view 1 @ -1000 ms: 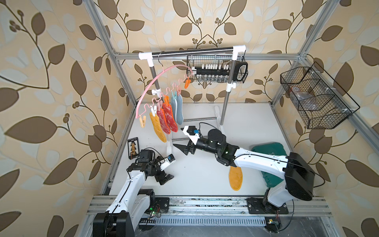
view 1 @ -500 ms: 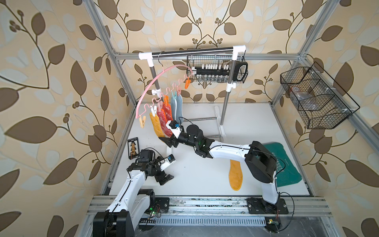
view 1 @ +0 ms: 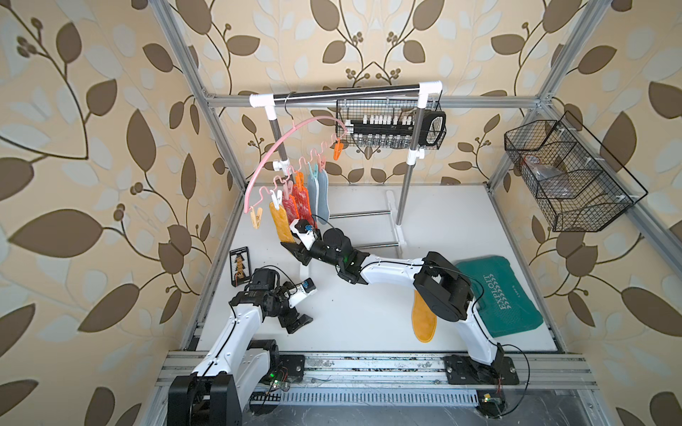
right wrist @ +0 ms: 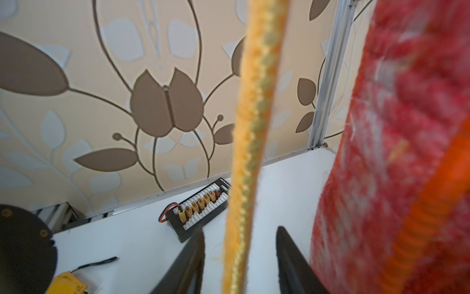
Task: Take the shoe insoles off the hanger
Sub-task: Remove the insole from the hanger.
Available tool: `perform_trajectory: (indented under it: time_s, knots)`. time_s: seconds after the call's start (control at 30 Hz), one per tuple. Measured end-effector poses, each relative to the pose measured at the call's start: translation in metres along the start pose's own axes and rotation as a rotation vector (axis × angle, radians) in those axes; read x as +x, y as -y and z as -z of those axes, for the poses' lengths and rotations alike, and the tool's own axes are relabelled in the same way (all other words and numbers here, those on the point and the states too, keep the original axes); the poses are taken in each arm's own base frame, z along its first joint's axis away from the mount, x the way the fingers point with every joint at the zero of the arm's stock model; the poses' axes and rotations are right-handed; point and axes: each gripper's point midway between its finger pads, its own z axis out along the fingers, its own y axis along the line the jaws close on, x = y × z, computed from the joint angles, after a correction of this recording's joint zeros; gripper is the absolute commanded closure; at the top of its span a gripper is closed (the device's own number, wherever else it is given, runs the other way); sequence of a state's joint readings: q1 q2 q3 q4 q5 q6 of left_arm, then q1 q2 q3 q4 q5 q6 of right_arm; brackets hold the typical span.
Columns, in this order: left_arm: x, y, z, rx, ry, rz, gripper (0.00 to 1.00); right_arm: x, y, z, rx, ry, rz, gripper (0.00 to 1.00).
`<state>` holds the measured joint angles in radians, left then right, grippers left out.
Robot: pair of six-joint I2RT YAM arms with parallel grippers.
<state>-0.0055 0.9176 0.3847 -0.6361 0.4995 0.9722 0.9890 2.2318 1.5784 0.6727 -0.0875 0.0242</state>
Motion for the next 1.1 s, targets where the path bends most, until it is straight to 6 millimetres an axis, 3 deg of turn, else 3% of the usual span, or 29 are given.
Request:
perform_trajectory:
  time_s: [0.17,0.33,0.47,0.87,1.1]
  knots:
    - [0.0,0.0,0.0,0.003,-0.002,0.002,0.01,-0.004,-0.004,0.002,0.002,0.027,0.031,0.82]
    - [0.002,0.001,-0.001,0.01,-0.007,0.007,0.01,0.007,-0.004,0.018,0.008,-0.003,0.065,0.93]
    - [0.002,0.003,-0.001,0.016,-0.01,0.007,0.01,0.0,-0.005,0.028,0.008,0.006,0.072,1.0]
    - [-0.009,0.009,0.016,0.064,-0.02,-0.044,0.01,-0.019,-0.009,0.05,-0.006,0.046,0.054,1.0]
    - [-0.04,0.007,0.041,0.079,0.044,-0.058,0.01,-0.043,-0.008,0.07,-0.001,0.076,0.058,1.0]
